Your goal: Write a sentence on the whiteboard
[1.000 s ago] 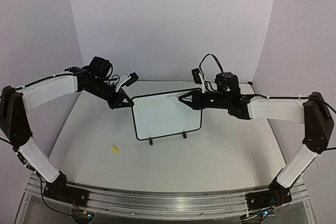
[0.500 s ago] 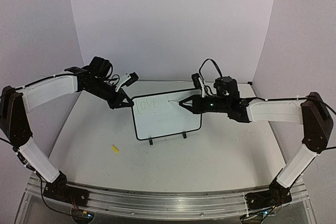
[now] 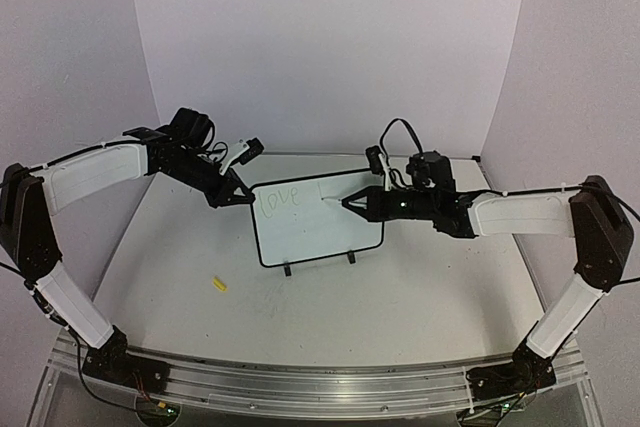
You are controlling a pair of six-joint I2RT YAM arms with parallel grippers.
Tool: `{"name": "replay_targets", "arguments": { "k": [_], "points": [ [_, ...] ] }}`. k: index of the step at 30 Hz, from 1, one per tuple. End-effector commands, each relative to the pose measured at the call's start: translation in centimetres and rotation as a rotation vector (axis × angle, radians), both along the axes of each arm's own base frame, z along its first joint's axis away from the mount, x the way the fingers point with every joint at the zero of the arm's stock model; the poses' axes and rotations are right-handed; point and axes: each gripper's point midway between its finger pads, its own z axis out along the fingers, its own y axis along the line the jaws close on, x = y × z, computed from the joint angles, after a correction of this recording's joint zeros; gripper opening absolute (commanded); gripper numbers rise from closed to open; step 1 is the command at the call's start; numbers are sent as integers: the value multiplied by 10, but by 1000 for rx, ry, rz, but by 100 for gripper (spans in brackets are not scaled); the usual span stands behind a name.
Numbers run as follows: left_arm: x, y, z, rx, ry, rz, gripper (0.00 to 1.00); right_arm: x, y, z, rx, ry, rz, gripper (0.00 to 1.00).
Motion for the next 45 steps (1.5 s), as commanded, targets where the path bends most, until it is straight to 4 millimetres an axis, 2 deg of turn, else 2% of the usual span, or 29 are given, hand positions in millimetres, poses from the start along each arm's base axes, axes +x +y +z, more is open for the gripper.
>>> {"name": "replay_targets", "arguments": {
  "k": [1,13,19,30,45],
  "points": [
    [19,23,-3,108,-101,75,0,13,2,34,74,-79,-37,0],
    [19,23,-2,107,-102,75,0,14,-11,29,50,-85,-101,0],
    [19,23,-2,106,-101,75,0,13,-14,19,35,-70,-108,0],
    [19,22,-4,107,-97,73,0,9,-4,3,14,-34,-50,0],
    [19,22,-4,108,-98,74,0,11,2,5,22,-37,-23,0]
  ]
}}
